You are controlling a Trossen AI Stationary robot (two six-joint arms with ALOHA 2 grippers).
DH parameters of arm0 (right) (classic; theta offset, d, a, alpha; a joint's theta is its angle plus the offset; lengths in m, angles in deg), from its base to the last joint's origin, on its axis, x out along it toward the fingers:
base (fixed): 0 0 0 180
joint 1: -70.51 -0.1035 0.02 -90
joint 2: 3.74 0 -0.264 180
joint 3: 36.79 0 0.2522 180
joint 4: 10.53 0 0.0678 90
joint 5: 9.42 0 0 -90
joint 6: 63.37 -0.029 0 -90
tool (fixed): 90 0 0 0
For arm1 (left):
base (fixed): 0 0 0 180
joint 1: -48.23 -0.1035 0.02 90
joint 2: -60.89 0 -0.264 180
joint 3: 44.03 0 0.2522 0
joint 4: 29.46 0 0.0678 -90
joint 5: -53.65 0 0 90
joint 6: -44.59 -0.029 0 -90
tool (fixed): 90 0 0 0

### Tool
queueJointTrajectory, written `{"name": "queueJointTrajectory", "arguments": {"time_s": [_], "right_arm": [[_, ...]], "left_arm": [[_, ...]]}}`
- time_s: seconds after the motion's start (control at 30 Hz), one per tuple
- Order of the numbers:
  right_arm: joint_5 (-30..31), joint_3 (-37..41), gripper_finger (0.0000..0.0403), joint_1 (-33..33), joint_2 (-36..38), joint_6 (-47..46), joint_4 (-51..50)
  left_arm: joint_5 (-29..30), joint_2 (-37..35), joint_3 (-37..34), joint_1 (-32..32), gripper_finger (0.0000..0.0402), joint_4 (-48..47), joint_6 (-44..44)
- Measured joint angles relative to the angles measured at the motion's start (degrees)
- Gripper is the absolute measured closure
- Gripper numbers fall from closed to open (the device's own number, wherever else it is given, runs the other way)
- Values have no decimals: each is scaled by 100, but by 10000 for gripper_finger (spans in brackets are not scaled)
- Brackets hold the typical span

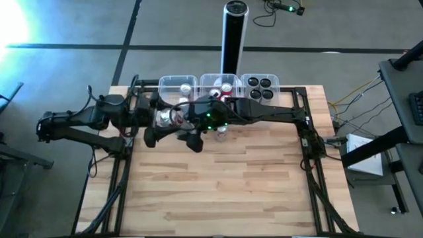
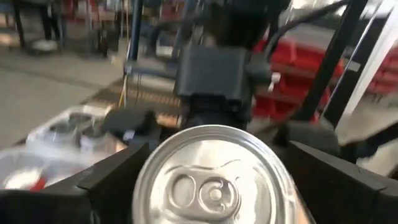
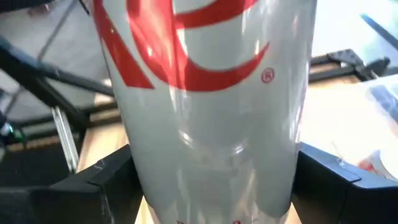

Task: Sort soda cans
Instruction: Put the right white soda can into the left transparent bin

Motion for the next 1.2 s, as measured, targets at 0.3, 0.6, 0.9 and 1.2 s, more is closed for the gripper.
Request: {"name": "queueJointTrajectory", "arguments": {"time_s": [0.3, 0.6, 0.9, 1.2], "right_arm": [[91, -1, 96, 0, 0, 256, -876], [53, 7, 96, -2, 7, 370, -1305], [-89, 7, 96, -51, 11, 457, -1292], [-58, 5, 96, -58, 26, 409, -1292]], "left_arm": [[2, 141, 314, -1, 60, -1492, -28], [-224, 418, 314, -7, 67, -1689, -35], [-525, 560, 325, -67, 68, -1761, -24], [-691, 638, 325, -173, 68, -1679, 116]]}}
